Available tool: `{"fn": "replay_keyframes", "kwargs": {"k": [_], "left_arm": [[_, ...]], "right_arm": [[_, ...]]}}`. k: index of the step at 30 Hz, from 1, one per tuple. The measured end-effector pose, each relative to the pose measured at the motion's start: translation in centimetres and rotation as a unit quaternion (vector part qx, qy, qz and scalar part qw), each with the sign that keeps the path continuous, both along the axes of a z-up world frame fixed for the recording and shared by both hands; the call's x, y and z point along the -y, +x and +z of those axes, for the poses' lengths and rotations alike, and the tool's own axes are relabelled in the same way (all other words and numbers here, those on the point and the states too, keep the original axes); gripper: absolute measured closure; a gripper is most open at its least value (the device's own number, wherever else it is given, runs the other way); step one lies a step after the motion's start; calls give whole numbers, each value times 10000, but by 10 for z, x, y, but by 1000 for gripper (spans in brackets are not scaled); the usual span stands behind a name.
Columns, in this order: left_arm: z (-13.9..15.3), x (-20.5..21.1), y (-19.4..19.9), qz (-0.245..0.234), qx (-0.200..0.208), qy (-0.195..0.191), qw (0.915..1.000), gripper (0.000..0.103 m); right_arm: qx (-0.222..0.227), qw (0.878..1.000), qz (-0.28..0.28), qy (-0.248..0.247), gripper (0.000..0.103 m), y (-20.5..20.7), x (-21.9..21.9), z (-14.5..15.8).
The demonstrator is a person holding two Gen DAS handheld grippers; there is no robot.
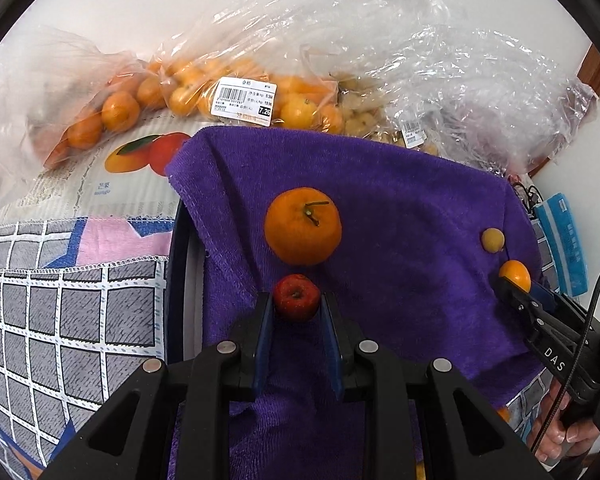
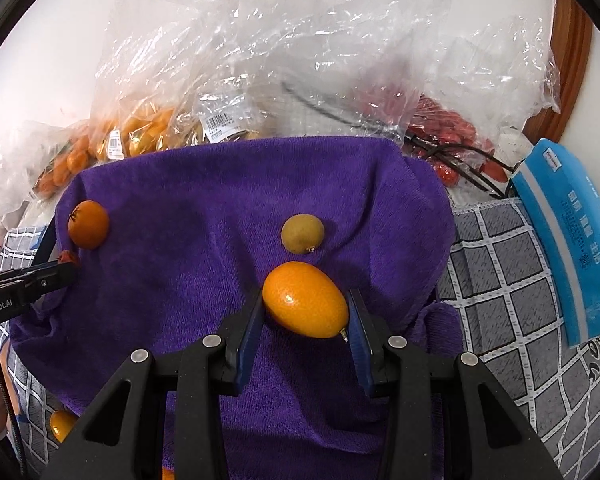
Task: Organize fruits
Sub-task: 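Lower the red fruit onto the towel and open the left tool while the right tool releases the oval fruit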
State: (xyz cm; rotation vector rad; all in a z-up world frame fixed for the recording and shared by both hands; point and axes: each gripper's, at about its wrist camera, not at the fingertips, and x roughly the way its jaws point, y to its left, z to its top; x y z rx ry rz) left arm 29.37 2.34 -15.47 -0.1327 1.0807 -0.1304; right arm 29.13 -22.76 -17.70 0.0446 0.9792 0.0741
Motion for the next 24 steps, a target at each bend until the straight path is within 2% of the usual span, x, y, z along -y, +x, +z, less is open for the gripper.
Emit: {"fn": "replay_keyframes", "kwargs": {"k": [13,18,19,21,24], "left_arm": [[-6,9,6,-75,-47,45,10000,80],[-5,8,7,-69,-104,-10,9999,79],[-4,6,7,-76,-124,-17,9999,77],[-1,7,4,-136,-153,-48,9998,67],[10,9,-5,-162,16,49,9999,57]], "right_arm": [[-42,10000,-8,7,62,0,1,-2],[-39,10000,-28,14,46,-2,0,2],[-15,10000,-23,-6,44,-4,-1,4],[1,10000,-42,-54,37,-7,-3,10],[100,9999,-52,-120,35,-16,-7,20]]}}
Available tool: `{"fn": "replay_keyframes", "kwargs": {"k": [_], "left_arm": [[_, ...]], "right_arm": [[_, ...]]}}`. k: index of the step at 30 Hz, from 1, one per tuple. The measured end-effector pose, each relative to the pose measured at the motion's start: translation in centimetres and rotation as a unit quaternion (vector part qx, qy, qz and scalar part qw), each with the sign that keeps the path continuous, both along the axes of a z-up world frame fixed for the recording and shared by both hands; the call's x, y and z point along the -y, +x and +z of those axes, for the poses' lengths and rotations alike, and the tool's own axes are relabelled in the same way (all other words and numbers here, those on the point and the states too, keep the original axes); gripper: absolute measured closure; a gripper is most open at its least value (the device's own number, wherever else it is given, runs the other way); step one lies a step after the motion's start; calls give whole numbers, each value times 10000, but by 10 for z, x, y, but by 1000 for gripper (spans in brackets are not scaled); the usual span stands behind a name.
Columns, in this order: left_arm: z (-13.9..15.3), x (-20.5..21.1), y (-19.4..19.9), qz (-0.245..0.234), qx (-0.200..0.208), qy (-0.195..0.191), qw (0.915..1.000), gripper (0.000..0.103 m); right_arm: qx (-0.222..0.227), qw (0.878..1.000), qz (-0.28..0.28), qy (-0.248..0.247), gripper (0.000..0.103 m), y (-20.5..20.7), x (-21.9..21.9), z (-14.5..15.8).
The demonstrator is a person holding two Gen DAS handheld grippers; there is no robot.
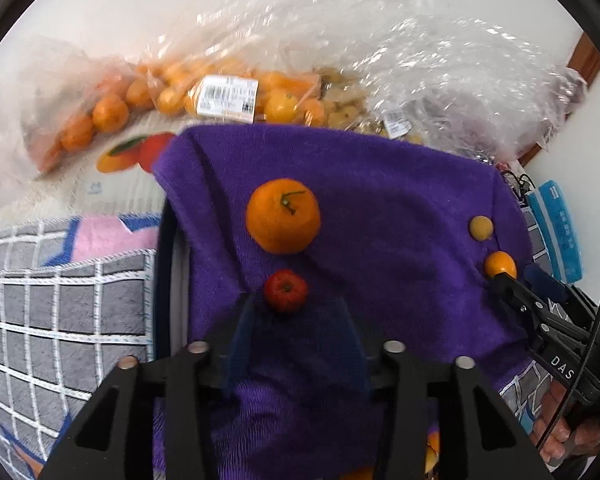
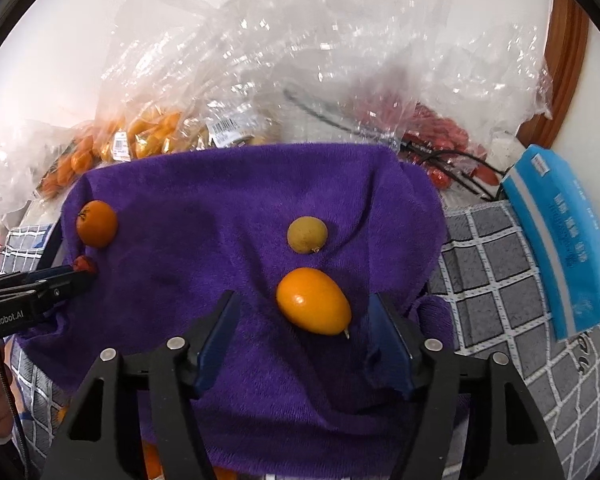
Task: Organize fruits
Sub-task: 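Lower the red fruit onto the towel and open the left tool while the right tool releases the oval fruit, then withdraw both open tools from the towel toward the loose fruits on the cloth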
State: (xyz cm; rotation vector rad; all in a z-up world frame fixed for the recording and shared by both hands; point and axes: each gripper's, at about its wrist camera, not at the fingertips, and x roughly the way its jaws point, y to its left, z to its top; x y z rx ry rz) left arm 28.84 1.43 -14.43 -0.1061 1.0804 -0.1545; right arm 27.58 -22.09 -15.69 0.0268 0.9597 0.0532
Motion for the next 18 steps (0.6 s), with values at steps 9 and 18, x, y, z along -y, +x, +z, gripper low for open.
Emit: {"fn": "replay_keyframes", "kwargs": {"k": [9,18], "left_arm": [[32,-2,-39,-3,312,66,9995,56],[64,-13,-73,88,432,172,9989,56]], "right_arm": [[340,9993,-170,37,35,-39,2,36],[689,9975,-81,156,35,-89,0,75]]}}
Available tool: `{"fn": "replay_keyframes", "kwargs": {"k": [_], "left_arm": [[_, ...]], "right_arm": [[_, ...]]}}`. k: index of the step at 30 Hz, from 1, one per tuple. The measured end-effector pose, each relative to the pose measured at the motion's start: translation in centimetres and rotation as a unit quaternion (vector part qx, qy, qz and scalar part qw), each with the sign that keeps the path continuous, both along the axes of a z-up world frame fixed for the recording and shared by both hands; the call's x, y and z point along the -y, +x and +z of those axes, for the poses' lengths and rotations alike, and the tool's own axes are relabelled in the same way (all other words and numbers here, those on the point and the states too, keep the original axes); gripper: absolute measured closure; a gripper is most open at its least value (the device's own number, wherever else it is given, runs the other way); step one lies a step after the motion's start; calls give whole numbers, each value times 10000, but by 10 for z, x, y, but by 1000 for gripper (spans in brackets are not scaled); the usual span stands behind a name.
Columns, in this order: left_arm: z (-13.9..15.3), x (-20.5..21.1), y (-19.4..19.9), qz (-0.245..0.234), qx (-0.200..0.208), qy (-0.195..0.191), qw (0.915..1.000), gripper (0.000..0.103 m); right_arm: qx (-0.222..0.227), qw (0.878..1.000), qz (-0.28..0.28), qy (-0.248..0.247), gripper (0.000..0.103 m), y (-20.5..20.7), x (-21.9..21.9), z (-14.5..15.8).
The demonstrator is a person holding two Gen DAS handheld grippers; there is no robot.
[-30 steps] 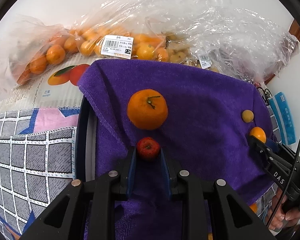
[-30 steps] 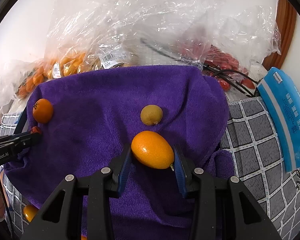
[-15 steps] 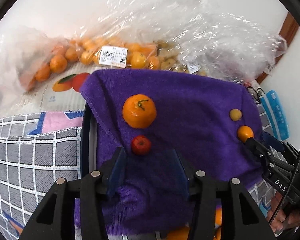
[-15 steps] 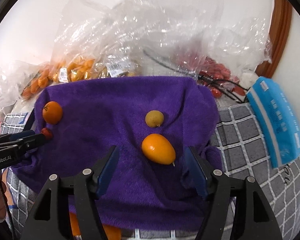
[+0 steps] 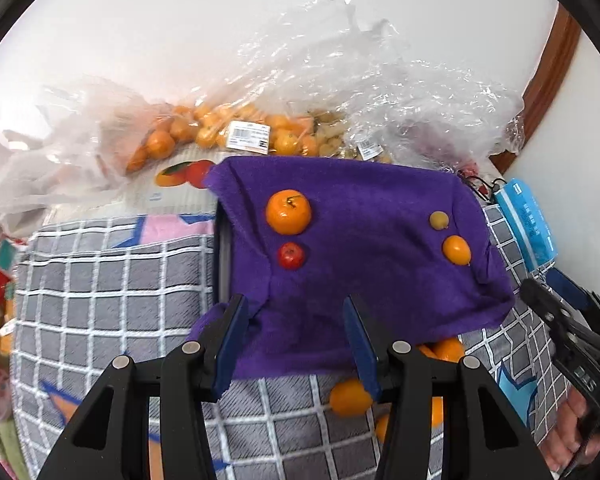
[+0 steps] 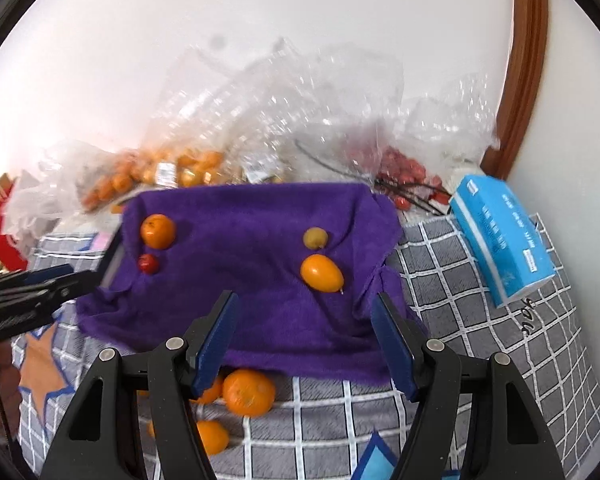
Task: Organize fruits
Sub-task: 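Withdraw both open tools from the towel toward the loose fruits on the cloth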
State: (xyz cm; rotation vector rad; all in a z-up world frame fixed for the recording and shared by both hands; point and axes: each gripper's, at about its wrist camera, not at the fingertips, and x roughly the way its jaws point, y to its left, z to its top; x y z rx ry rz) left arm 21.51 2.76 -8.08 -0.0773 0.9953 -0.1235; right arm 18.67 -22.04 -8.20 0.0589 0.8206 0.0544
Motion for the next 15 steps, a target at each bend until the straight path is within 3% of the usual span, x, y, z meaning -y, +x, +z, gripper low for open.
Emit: {"fn": "replay_keyframes", "kwargs": {"k": [4,10,15], "left_arm": [[24,-5,-16,-72,474,-184,9987,56],[39,-9,-23,100,566,-375,9976,56],[28,-5,-30,86,497,-278,9983,56]], "right_arm": [[-46,9999,-72,-119,35,-6,0,3],[173,9998,51,-102,35,-18,-1,13],[124,9998,1,-161,35,-22,-1,6]]}}
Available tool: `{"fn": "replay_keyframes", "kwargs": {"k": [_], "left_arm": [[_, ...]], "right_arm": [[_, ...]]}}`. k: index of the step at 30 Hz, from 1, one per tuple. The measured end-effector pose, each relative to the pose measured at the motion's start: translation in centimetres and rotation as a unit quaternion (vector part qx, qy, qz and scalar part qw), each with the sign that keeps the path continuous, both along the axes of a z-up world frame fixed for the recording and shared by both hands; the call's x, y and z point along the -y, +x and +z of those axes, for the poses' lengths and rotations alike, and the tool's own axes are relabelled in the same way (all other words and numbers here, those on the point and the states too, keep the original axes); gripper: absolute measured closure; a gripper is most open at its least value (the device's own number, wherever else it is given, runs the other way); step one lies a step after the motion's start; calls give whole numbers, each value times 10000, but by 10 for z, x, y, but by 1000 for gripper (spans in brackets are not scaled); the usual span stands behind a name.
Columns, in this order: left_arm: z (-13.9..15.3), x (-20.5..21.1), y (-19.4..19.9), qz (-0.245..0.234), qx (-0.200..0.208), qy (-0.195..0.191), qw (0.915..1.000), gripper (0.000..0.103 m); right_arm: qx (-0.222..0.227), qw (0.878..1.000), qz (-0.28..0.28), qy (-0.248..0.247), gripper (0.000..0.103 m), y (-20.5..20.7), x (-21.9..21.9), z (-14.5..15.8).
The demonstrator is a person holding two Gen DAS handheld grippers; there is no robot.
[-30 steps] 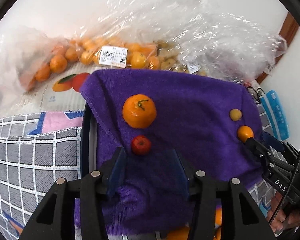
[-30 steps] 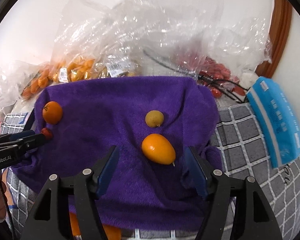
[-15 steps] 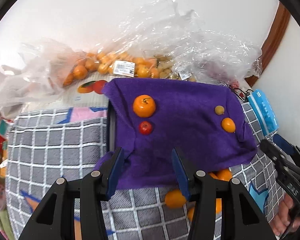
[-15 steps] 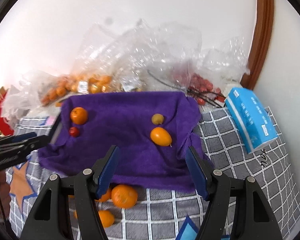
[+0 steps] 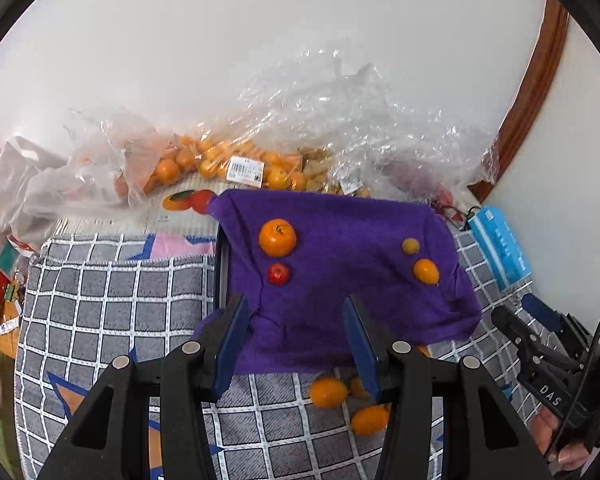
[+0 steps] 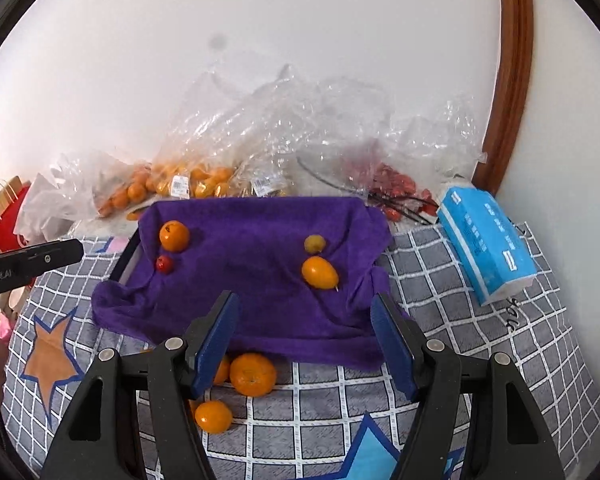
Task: Organize fruits
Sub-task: 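Withdraw both open tools from the towel toward the loose fruits on the cloth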
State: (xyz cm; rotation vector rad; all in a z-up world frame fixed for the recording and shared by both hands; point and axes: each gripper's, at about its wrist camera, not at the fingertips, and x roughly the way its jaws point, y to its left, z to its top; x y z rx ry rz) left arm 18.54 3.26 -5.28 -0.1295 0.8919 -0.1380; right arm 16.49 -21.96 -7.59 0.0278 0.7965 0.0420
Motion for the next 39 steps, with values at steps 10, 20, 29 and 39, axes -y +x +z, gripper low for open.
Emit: {"fn": "replay_keyframes", "kwargs": {"k": [10,20,29,39], "left_arm": [[-14,-15,-6,189,-109,-128,9997,56],[-32,-36,-21,489,-273,-173,9983,56],[-47,-41,-23,433,-354,-64,9984,56],[-54,-41,-20,341,-434,-121,9984,56]], "right_arm": [[-53,9998,155,-98,35,-5,-13,-11],[-514,9972,535,78,48,-14,-27,-45],[-906,9935,672,161,60,-5,-34,-74],[-1072,9916,725,-83,60,2,-41,-93]]}}
